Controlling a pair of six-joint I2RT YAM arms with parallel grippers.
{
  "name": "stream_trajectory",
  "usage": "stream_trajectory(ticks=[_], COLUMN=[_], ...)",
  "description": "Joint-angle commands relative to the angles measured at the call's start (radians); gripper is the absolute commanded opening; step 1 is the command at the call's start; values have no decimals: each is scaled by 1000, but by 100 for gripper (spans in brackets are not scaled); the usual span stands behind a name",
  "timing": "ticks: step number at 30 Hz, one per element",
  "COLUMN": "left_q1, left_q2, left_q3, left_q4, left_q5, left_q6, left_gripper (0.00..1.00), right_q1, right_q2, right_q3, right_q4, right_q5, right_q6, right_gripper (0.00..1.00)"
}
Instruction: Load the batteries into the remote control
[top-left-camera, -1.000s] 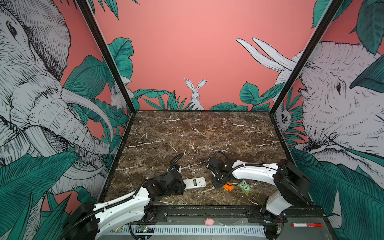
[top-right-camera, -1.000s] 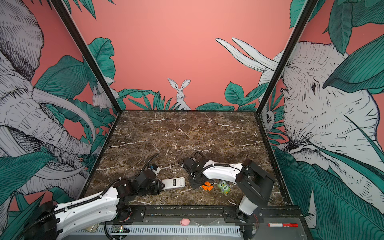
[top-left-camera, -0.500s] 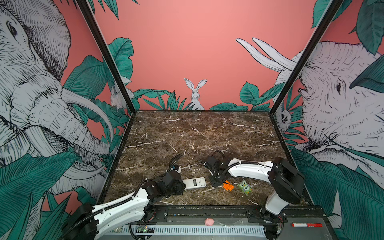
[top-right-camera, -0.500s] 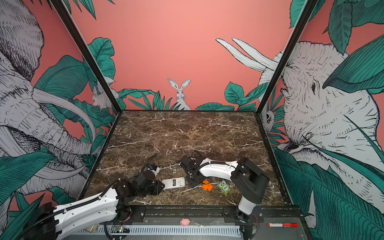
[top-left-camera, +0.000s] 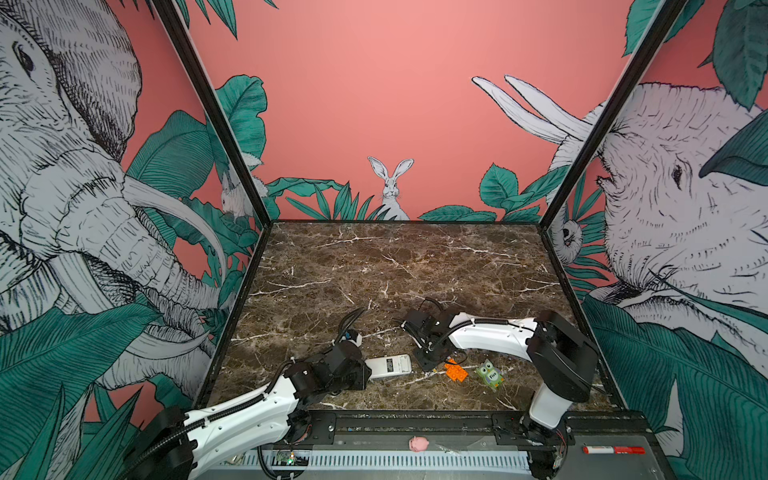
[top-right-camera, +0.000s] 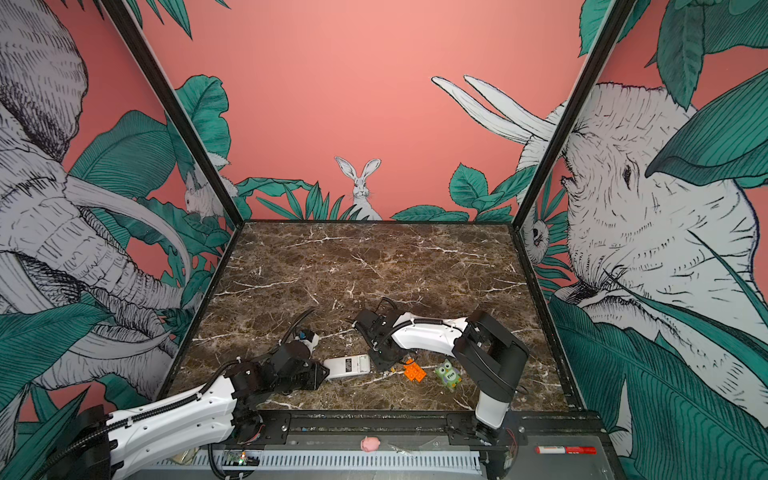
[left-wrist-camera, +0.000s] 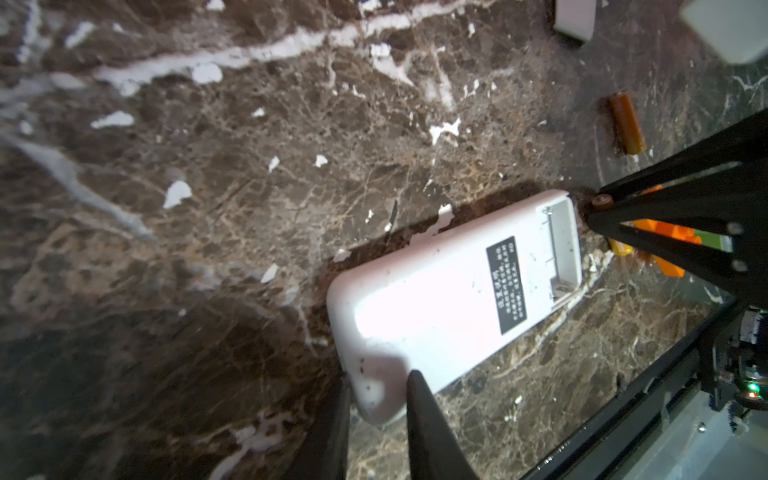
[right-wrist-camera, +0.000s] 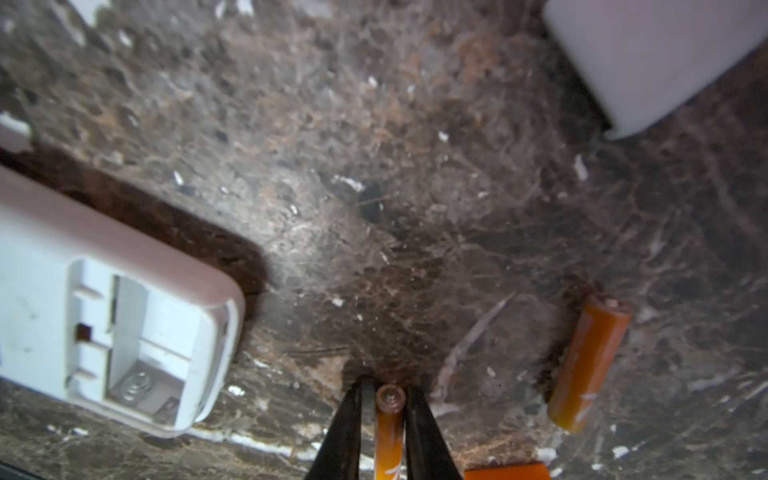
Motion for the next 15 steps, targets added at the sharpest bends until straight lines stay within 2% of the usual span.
stream_trajectory(ticks=[1,15], left_q1=[-1,-1], left_q2=[1,29], left_q3=[-33,-32], left_q4=[-61,-31], left_q5=[-16,-4], left_q6=[-8,-4], left_gripper=[26,25], right_q1=[-4,-4], right_q2=[20,4], right_q3=[10,5], right_q4=[-31,-28], right_q5=[29,11], right_q6=[-10,-22], right_gripper=[19,2])
